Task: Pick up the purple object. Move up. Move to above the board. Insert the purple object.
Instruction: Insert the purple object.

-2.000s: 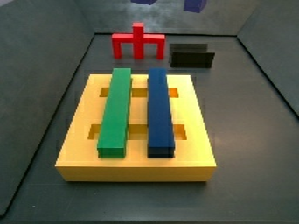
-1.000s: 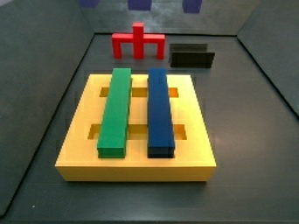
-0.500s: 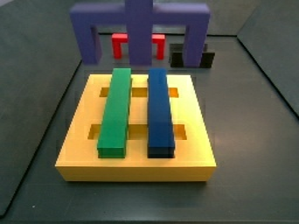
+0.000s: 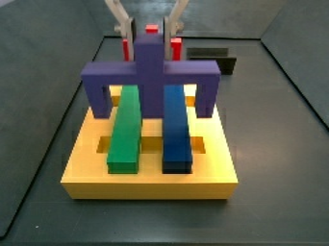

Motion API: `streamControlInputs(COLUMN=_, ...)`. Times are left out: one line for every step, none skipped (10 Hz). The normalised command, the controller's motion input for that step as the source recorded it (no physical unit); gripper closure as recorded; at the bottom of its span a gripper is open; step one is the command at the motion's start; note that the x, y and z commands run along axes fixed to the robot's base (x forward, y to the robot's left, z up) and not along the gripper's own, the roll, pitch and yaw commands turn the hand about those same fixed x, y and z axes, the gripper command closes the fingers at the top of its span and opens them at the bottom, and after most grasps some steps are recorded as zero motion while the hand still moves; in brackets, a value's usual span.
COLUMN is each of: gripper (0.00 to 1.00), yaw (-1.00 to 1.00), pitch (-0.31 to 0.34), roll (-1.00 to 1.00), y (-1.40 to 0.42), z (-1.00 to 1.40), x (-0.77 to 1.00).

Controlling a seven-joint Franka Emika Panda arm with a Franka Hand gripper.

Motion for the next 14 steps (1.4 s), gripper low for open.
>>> streamControlInputs(gripper=1.0, yaw=0.15, pitch=0.0, roll=0.11, y=-0.22, z=-0.29, x=0.07)
streamControlInputs(gripper=1.0, yaw=0.15, pitch=0.0, roll=0.14, y=-0.19, z=-0.15, x=0.15)
streamControlInputs(gripper=1.0, yaw=0.14, pitch=0.033, roll=0.17, y=-0.15, z=-0.11, x=0.23)
streamControlInputs(gripper=1.0, yaw=0.11, pitch=0.053, roll=0.19, y=-0.12, z=-0.13, x=0.23)
streamControlInputs(gripper=1.0, yaw=0.1, pitch=0.051, roll=0.18, y=-0.1, z=-0.17, x=0.23)
streamControlInputs(gripper=1.0, yaw=0.06, pitch=0.05, roll=0.24, y=-0.08, z=-0.25, x=0.13)
streamControlInputs(gripper=1.0, yaw=0.0, pitch=0.03, roll=0.21, y=-0.01, z=-0.16, x=-0.01)
streamControlInputs(gripper=1.0, yaw=0.0, pitch=0.0, roll=0.07, y=-0.01, z=0.0, x=-0.1)
streamControlInputs(gripper=1.0, yaw=0.0, pitch=0.0, roll=0.0, y=0.0, z=0.15, x=-0.02)
streamControlInputs(gripper=1.0, yaw=0.0, pitch=0.0, roll=0.0, y=0.0, z=0.23, x=0.0)
streamControlInputs(gripper=1.0, yaw=0.0, pitch=0.0, roll=0.0, y=0.0, z=0.22, x=0.0)
streamControlInputs(gripper=1.0, yaw=0.0, pitch=0.0, roll=0.0, y=0.0, z=0.12, x=-0.06)
streamControlInputs(gripper=1.0, yaw=0.0, pitch=0.0, roll=0.02, y=0.0, z=0.03, x=-0.09)
streamControlInputs(gripper=1.0, yaw=0.0, pitch=0.0, roll=0.13, y=-0.03, z=-0.03, x=-0.13)
